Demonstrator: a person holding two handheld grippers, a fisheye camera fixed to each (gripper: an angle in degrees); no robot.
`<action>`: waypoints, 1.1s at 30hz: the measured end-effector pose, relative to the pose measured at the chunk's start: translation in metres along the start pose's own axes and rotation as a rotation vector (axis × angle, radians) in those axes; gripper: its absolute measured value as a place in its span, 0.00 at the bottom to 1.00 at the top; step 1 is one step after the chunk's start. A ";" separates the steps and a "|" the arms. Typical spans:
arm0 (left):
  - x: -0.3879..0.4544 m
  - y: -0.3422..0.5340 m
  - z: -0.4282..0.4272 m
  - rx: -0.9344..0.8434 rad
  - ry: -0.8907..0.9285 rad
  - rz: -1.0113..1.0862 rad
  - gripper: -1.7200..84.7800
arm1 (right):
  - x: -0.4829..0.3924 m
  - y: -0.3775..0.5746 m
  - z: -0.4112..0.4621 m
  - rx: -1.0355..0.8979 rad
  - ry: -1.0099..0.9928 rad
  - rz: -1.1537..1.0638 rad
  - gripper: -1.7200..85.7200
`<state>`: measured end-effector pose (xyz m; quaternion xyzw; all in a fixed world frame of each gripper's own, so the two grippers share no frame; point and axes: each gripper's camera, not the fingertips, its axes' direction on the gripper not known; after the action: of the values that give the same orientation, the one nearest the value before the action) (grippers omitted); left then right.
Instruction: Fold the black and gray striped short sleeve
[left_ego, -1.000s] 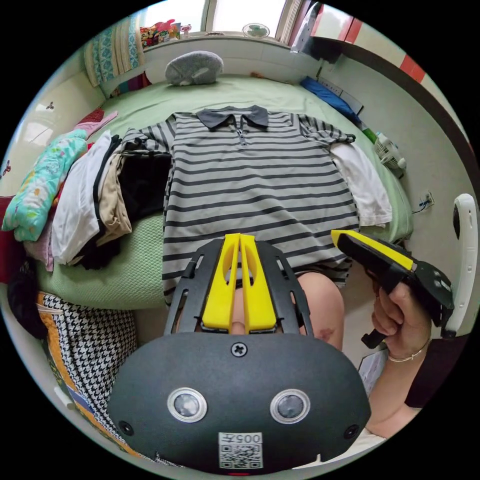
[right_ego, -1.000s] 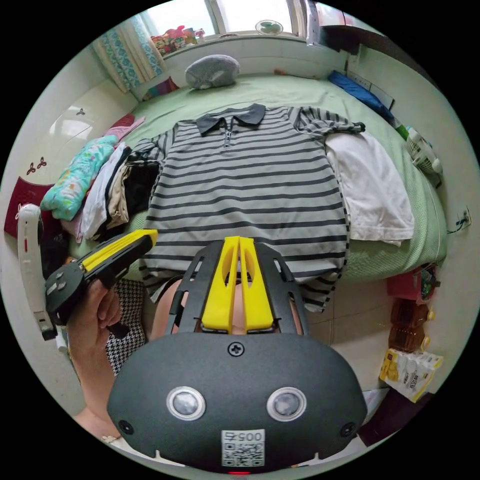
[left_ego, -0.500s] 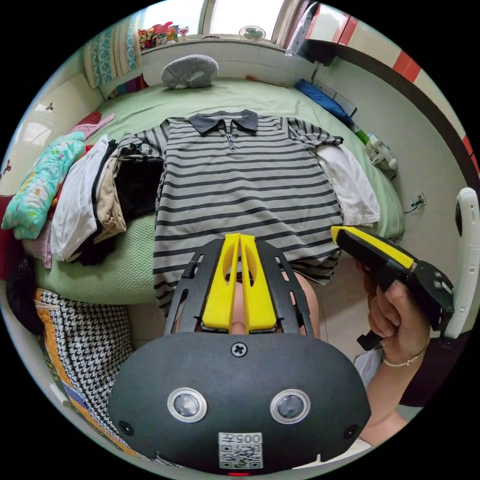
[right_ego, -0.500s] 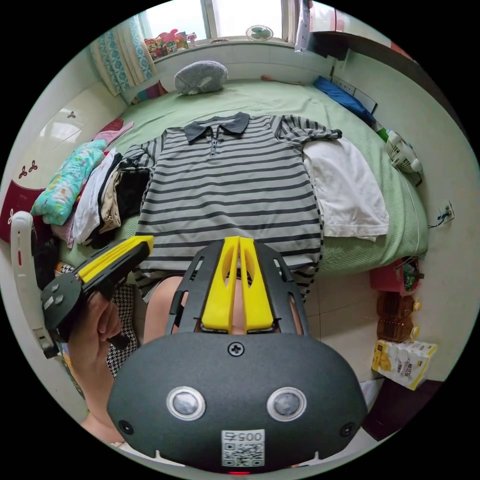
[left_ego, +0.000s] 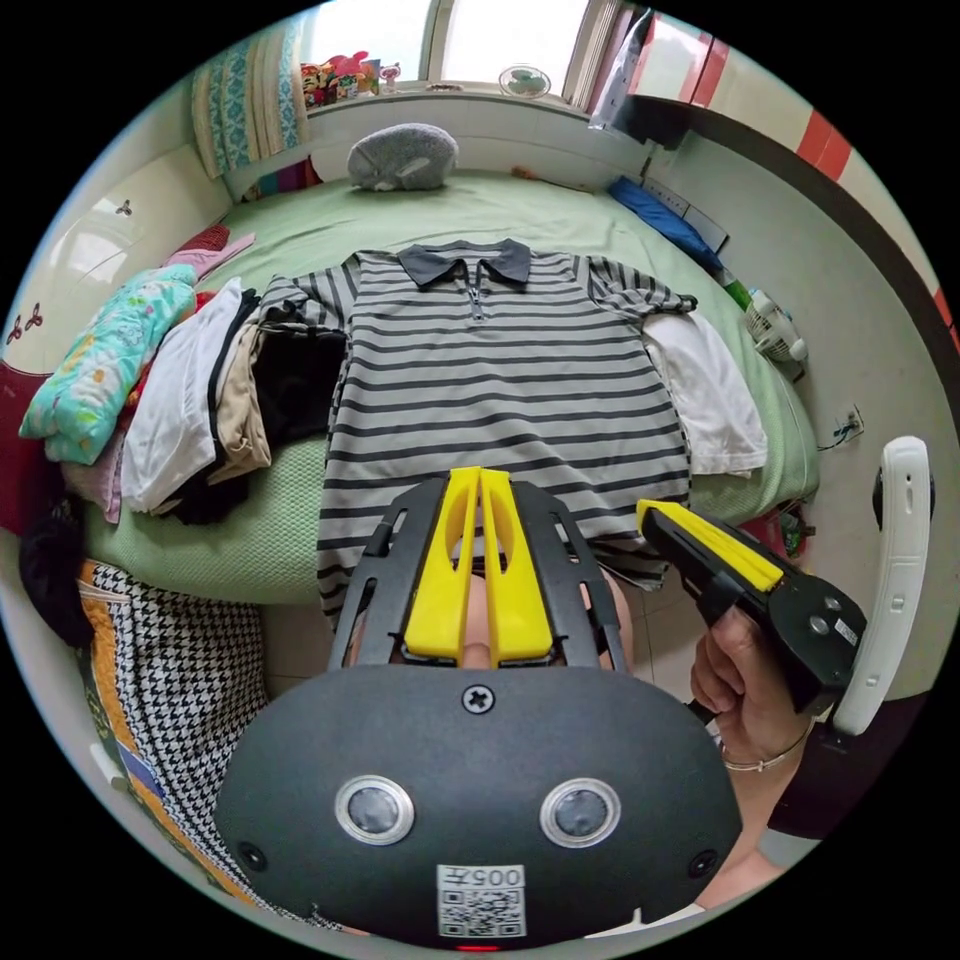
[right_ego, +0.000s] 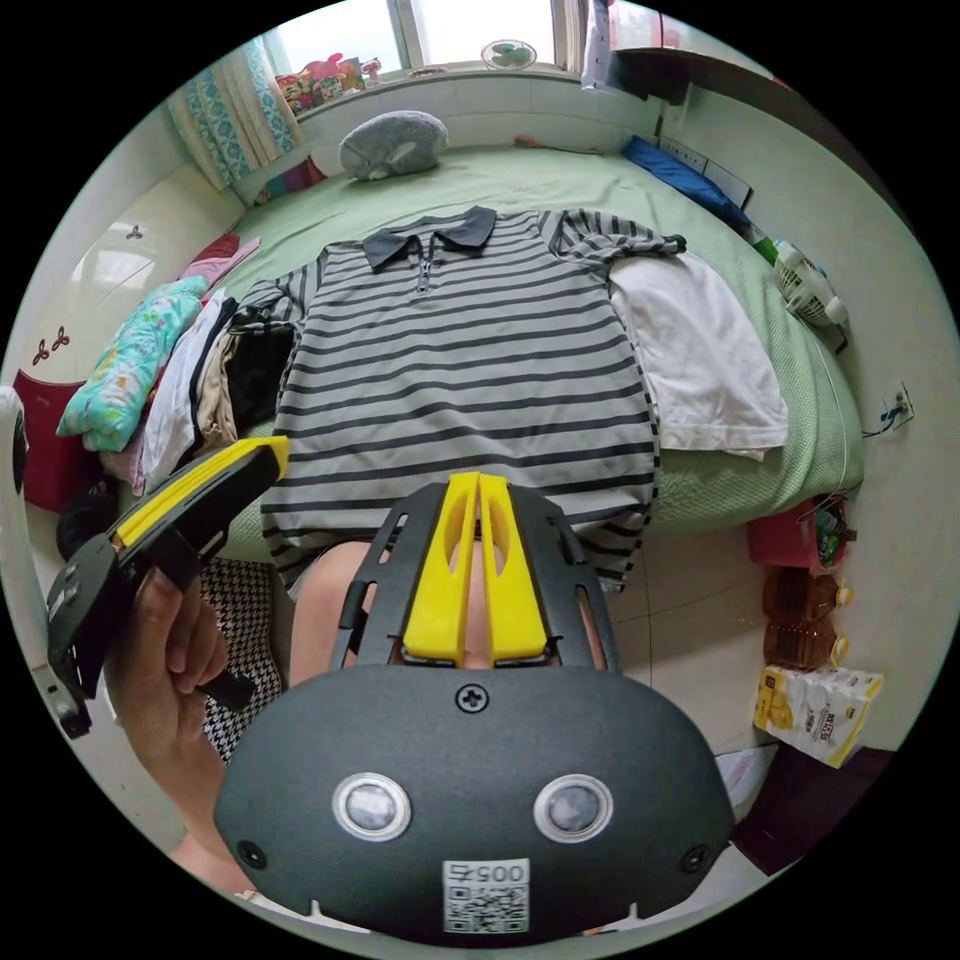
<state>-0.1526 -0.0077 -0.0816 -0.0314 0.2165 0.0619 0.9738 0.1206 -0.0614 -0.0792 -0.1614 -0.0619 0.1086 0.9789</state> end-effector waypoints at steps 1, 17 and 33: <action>0.000 -0.002 -0.002 -0.007 0.002 -0.004 0.01 | -0.001 -0.003 0.001 0.001 0.002 -0.005 0.01; 0.011 -0.030 -0.041 0.001 -0.057 -0.051 0.01 | -0.006 -0.050 0.025 0.015 0.004 -0.002 0.01; 0.022 -0.061 -0.059 0.000 -0.086 -0.040 0.01 | 0.000 -0.087 0.083 -0.040 0.013 0.037 0.01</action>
<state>-0.1493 -0.0712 -0.1421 -0.0329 0.1739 0.0438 0.9832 0.1246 -0.1170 0.0281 -0.1830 -0.0546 0.1242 0.9737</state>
